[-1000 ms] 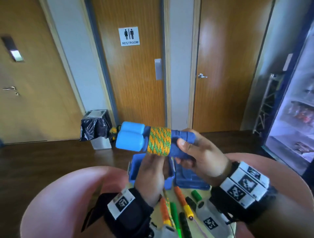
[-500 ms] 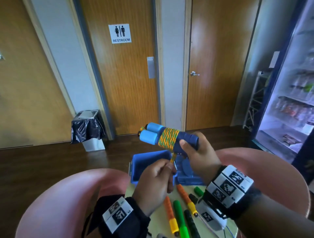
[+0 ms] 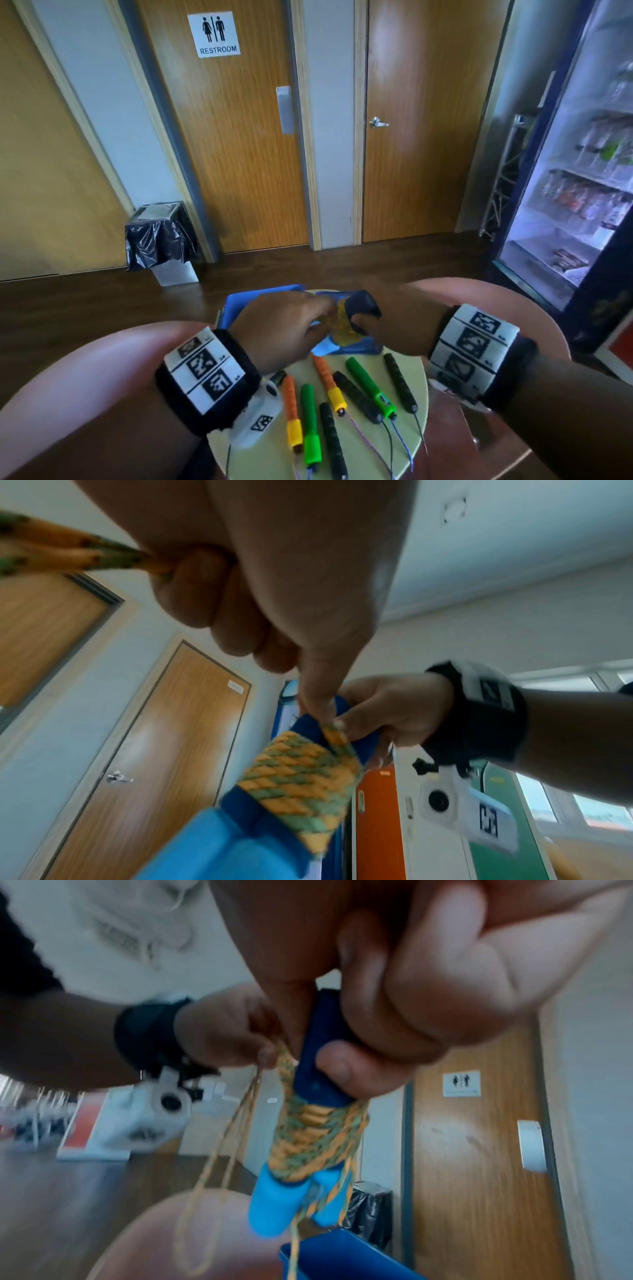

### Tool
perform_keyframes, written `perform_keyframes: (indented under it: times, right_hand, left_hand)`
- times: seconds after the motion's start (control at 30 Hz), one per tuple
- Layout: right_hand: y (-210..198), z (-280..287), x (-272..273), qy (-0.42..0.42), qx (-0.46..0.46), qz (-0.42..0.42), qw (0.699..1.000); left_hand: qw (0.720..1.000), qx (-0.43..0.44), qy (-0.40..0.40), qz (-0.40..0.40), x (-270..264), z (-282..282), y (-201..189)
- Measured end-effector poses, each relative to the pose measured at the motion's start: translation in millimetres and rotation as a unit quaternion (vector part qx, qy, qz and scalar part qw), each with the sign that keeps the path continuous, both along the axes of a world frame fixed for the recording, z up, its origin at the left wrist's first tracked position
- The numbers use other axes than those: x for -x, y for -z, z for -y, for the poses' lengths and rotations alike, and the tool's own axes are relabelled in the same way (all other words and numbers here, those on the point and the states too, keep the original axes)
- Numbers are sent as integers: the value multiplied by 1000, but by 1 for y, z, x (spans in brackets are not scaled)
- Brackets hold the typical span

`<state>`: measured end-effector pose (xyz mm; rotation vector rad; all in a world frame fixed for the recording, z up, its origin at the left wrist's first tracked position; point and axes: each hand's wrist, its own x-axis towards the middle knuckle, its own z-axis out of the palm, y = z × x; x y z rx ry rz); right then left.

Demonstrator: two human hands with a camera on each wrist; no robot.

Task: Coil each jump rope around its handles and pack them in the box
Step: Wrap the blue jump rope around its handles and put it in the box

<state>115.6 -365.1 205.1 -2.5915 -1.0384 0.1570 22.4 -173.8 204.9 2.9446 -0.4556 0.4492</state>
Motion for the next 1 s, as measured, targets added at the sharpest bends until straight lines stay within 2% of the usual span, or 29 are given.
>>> perform_keyframes:
  times: [0.17,0.23,0.37,0.53,0.6,0.83,1.0]
  right_hand:
    - [-11,55,-35,-123,49,-176,975]
    - [-15,76,-37,-131,25,-257,957]
    - [-18,111,-38,-149,-24,-403,903]
    - [-22,138,-42,-189,-134,-466,854]
    - [-20,144,-44,-198,-147,-478,843]
    - [-23,156,-46,-231,-132,-478,837]
    - [-28,155,-39,-233,-208,-558,769]
  left_hand:
    - [991,-39,126,17,-29,36,6]
    - [987,-6,157,17,-38,51,6]
    - [975,125,182,-2,-55,74,7]
    - [956,245,164,-14,-64,94,8]
    - [957,240,162,-2,-65,99,2]
    - [963,205,177,-5,-67,96,-17]
    - [951,264,161,-4,-68,108,-8]
